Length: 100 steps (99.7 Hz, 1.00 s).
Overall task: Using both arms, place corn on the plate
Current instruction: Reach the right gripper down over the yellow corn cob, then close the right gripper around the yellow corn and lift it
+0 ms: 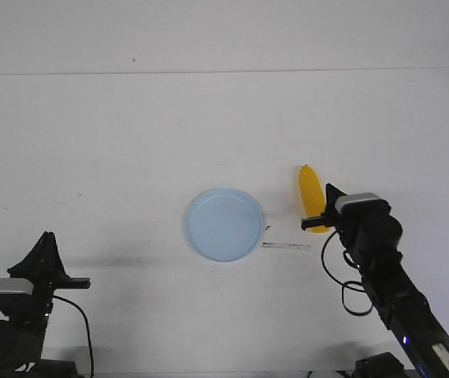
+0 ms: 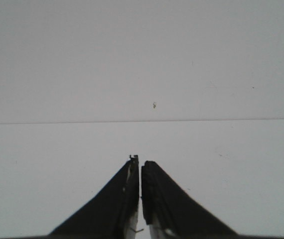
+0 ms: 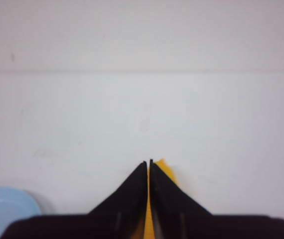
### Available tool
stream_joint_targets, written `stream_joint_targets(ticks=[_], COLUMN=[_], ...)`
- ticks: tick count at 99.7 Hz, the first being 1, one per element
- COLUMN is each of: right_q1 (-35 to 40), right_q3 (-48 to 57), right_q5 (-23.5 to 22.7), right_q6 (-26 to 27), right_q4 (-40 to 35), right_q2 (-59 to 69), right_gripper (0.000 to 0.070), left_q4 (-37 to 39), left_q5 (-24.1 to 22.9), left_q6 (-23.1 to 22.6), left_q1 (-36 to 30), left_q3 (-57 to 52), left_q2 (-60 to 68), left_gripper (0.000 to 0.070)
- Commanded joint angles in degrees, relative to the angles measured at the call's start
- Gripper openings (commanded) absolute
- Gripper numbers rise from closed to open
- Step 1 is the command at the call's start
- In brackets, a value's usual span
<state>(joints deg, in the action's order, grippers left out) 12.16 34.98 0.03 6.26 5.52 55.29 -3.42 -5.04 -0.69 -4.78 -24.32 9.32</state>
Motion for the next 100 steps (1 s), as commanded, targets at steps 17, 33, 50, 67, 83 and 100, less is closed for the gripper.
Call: stream_joint_targets(ticks=[17,33,50,67,83,100], right_q1=[0.6,0.6,0.6,0.6,0.6,0.6], right_q3=[15.3,28.3,37.4,39.1,39.1,39.0], right_q5=[0.0,-0.1,-0.1,0.1,3.0,3.0], right_q6=[-0.3,-0.3,0.3,3.1,3.1,2.9], right_q4=[-13.2,-30.7,-41.4,-43.7,-44.3,-44.4], right_q2=[15.6,25.9,33.5,35.9,36.0,36.0], right_gripper=[0.0004,0.0004,0.0004,0.0035,0.0429,0.0559], left_q4=[0.8,0.8,0.8,0.8,0.8,0.8], left_q5=[-0.1,-0.1,-0.1,-0.1,-0.1,-0.1], left_q6=[0.1,0.1,0.1,0.1,0.1,0.1], left_q1=[-0.1,-0.1,-0.1,-0.1,-0.1,-0.1], left_q3=[-0.5,-0.5,-0.5,-0.5,-0.5,-0.5], left_q2=[-0.1,-0.1,-0.1,-0.1,-0.1,-0.1], left_gripper=[0.0001,0.0001,0.0001,0.0001,0.0001,0.0001])
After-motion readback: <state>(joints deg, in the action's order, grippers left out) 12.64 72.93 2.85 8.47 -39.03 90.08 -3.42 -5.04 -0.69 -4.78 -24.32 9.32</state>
